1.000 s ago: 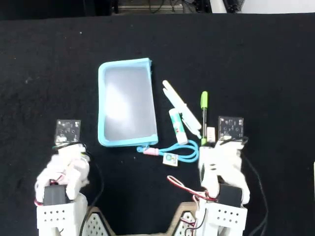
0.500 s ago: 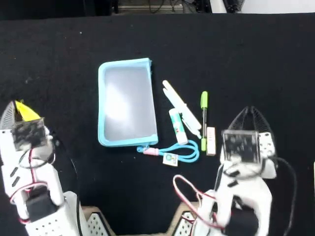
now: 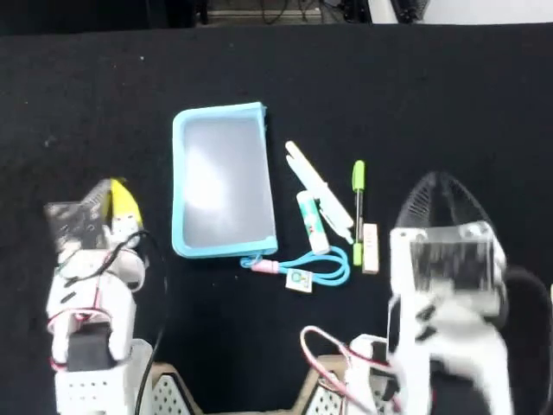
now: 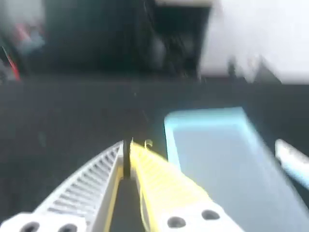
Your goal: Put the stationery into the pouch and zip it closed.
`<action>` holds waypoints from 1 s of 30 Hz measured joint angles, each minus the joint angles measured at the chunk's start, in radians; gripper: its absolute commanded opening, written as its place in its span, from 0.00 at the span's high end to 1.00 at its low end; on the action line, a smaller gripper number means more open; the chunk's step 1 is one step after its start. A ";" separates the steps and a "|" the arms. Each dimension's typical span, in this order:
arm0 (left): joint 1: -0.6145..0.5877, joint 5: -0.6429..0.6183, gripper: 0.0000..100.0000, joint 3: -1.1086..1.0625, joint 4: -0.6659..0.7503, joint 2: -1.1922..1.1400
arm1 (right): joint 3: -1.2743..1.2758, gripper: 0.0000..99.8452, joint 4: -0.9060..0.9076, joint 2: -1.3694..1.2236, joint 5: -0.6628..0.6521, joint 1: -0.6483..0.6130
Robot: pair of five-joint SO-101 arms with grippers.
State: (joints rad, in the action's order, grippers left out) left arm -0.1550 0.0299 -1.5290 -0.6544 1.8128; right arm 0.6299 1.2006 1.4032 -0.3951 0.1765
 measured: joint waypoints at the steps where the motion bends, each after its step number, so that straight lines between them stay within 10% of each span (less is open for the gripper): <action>1: -0.005 -0.003 0.97 -0.032 0.012 0.000 | -0.003 0.98 0.037 -0.058 0.014 -0.037; 14: -0.003 -0.003 0.97 -0.135 0.029 0.000 | 0.267 0.98 0.026 -0.577 0.034 -0.698; 22: -0.005 -0.003 0.87 -0.135 0.029 0.000 | 0.474 0.78 -0.203 -0.674 0.038 -0.736; 30: -0.005 -0.089 0.82 -0.135 -0.017 0.000 | 0.535 0.78 -0.298 -0.740 0.038 -0.736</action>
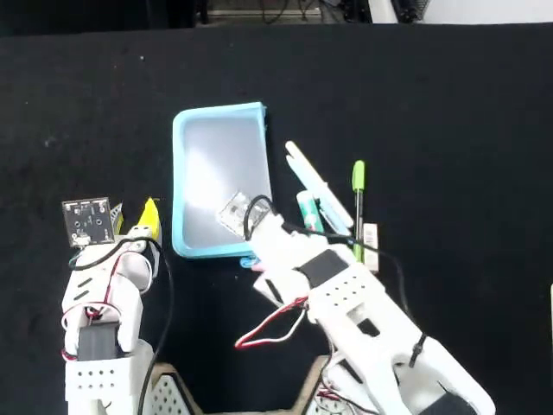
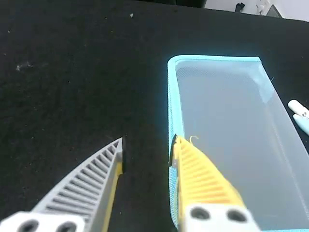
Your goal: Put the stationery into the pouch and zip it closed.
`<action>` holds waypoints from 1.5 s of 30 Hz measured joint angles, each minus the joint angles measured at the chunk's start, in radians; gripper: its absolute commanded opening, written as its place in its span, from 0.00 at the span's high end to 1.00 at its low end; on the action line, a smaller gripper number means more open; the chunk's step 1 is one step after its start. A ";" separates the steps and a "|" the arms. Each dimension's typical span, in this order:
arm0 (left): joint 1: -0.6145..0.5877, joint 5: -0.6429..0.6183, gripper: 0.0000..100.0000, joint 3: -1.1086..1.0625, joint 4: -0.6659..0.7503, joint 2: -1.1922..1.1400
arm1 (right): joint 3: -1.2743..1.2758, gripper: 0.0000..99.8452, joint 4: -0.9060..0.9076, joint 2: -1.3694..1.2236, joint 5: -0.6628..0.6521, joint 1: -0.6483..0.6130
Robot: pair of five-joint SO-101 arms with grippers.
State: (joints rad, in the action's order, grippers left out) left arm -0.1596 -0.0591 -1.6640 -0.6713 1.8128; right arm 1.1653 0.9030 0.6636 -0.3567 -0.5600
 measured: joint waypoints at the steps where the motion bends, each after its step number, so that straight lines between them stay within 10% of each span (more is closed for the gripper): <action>1: 0.000 -0.002 0.83 0.000 0.000 0.000 | 0.005 0.78 -0.002 -0.011 -0.006 0.000; 12: 0.000 -0.008 0.83 0.000 -0.005 0.000 | 0.000 0.79 -0.114 -0.222 -0.071 0.021; 16: 0.000 -0.008 0.83 0.000 -0.005 0.000 | -0.002 0.99 -0.120 -0.245 -0.072 0.034; 33: 0.000 -0.008 0.83 0.000 -0.005 0.000 | -0.083 0.98 0.199 0.020 -0.072 0.072; 40: 0.000 -0.008 0.83 0.000 -0.005 0.000 | -0.083 0.74 0.222 0.061 -0.071 0.083; 45: 0.000 -0.008 0.83 0.000 -0.005 0.000 | -0.083 0.79 0.187 0.025 0.005 0.086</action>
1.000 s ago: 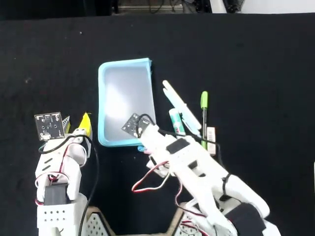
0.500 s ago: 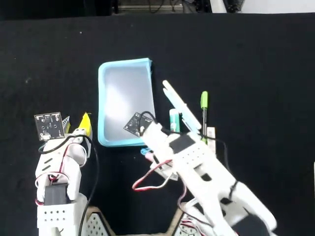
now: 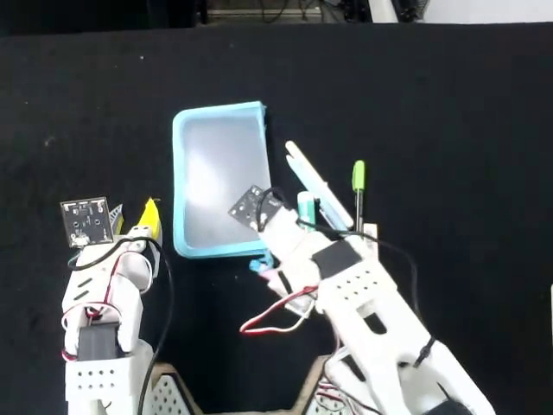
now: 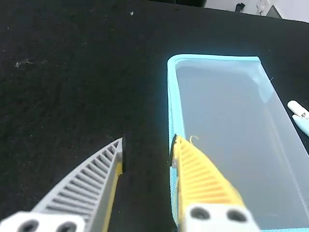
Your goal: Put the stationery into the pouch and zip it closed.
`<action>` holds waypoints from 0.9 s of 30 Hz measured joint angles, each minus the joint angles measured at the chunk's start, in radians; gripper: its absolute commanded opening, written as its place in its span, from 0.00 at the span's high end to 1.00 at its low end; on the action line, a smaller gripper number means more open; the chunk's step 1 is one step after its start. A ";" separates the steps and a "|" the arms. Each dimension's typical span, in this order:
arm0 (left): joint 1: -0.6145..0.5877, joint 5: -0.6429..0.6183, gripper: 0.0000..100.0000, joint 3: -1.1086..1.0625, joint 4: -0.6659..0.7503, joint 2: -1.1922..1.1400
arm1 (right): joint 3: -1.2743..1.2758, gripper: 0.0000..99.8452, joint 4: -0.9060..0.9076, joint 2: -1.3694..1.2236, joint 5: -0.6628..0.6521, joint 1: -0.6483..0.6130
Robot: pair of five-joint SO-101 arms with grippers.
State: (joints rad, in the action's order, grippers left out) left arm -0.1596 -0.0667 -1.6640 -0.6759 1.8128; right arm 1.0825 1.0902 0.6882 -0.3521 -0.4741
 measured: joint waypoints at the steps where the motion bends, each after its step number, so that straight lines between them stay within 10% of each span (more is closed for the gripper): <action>1: 0.000 0.000 0.83 0.000 0.000 0.000 | 0.000 0.80 -0.015 -0.003 0.014 0.000; 27: 0.000 0.034 0.83 0.000 0.000 0.000 | -0.075 0.85 -0.226 -0.436 0.041 -0.107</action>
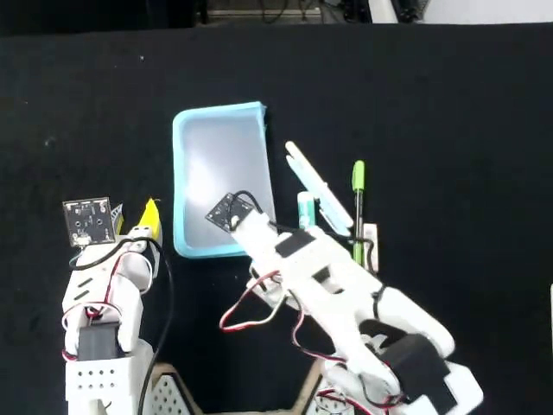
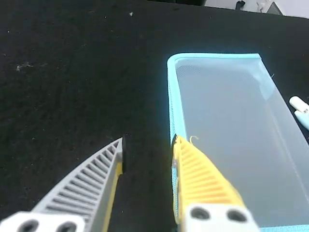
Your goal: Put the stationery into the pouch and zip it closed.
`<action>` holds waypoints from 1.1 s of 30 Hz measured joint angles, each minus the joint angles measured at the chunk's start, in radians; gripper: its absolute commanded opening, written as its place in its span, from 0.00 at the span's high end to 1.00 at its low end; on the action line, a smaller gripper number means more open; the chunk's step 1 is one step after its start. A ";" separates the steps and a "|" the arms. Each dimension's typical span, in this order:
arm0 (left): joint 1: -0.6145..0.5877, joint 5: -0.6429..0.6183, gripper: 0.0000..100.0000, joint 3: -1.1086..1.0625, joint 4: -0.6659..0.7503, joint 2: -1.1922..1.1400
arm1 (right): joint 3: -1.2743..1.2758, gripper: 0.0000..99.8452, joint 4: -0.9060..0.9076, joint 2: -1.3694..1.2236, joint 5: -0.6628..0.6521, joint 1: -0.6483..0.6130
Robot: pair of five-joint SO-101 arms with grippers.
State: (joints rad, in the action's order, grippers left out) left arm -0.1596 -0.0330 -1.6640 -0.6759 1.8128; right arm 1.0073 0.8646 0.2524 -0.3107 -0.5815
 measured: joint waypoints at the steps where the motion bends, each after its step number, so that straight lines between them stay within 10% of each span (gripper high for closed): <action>1: 0.000 0.005 0.83 0.000 0.000 0.000 | -0.005 0.88 0.000 -0.006 0.003 0.000; 15: 0.000 0.008 0.83 0.000 0.000 0.000 | -0.025 0.99 0.147 0.130 0.003 0.195; 22: 0.000 0.008 0.83 0.000 0.000 0.000 | -0.025 0.75 0.196 0.140 0.000 0.207; 33: 0.000 0.008 0.83 0.000 0.000 0.000 | -0.014 0.77 0.166 0.133 0.003 0.195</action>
State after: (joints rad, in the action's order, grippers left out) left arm -0.1596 -0.0253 -1.6640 -0.6759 1.8128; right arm 0.9935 1.0303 0.3859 -0.3076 -0.3867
